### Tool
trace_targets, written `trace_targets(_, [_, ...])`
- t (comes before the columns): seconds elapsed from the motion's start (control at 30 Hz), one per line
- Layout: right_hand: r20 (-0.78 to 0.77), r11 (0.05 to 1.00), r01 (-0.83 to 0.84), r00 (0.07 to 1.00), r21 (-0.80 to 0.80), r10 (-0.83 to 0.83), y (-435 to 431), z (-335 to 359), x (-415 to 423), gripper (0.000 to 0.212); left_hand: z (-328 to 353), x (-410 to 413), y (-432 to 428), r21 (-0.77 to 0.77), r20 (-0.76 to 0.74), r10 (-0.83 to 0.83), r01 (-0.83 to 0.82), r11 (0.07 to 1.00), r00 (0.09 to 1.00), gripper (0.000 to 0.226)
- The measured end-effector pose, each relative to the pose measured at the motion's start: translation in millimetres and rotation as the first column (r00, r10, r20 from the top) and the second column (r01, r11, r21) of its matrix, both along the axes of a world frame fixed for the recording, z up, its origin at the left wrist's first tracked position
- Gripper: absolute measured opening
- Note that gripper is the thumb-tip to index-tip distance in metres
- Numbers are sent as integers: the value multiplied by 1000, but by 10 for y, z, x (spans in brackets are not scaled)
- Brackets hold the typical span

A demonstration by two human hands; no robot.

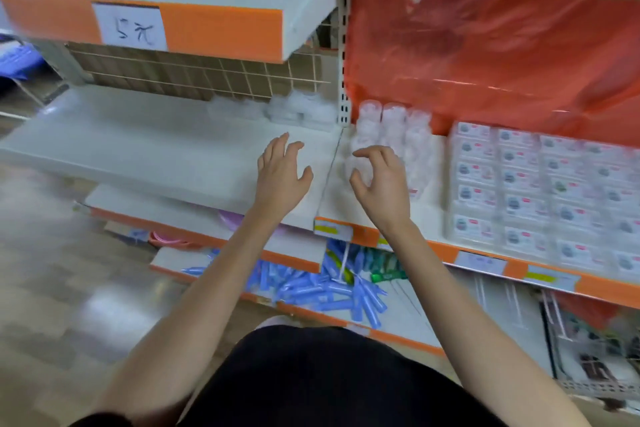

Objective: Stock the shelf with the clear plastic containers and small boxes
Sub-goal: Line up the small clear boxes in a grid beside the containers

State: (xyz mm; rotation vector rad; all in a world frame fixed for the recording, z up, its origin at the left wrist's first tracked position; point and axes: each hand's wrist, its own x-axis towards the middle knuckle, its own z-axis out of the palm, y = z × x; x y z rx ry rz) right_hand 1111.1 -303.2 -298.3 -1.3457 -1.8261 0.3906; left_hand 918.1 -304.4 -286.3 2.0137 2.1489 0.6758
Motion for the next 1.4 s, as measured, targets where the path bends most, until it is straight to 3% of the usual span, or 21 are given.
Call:
trace_targets(0.17, [86,998,-4,996,-57,9,177,-6,-1223,36,-21,-1224,140,-45,-75,-29,26,999,997,53])
trace_targets(0.3, [194,986,-22,980,-167,55,303,49,-1682,42,-41,-1716,241,-99,-96,-13,3,995,995,57])
trace_targets(0.47, [339,961,-51,929,-273,146,563,51,-2024,48,-141,-2119,372,-191,-111,-6,-16,981,994,59])
trace_targets(0.83, [517,922,-60,813,-382,267,1194,-342,-2586,72,-525,-2689,986,-199,-214,-20,-24,980,977,63])
trace_targets(1.07, [588,960,-24,786,-280,191,1738,-528,-2976,77,-694,-2897,1615,-154,-330,-136,89,984,934,67])
trace_targets(1.23, [628,949,71,765,-308,146,2009,-611,-3214,88,-776,-2968,1995,-186,-310,-216,164,969,926,64])
trace_targets(1.4, [638,957,119,765,-266,82,1989,-695,-3282,73,-823,-2998,2102,-215,-303,-272,212,953,913,59])
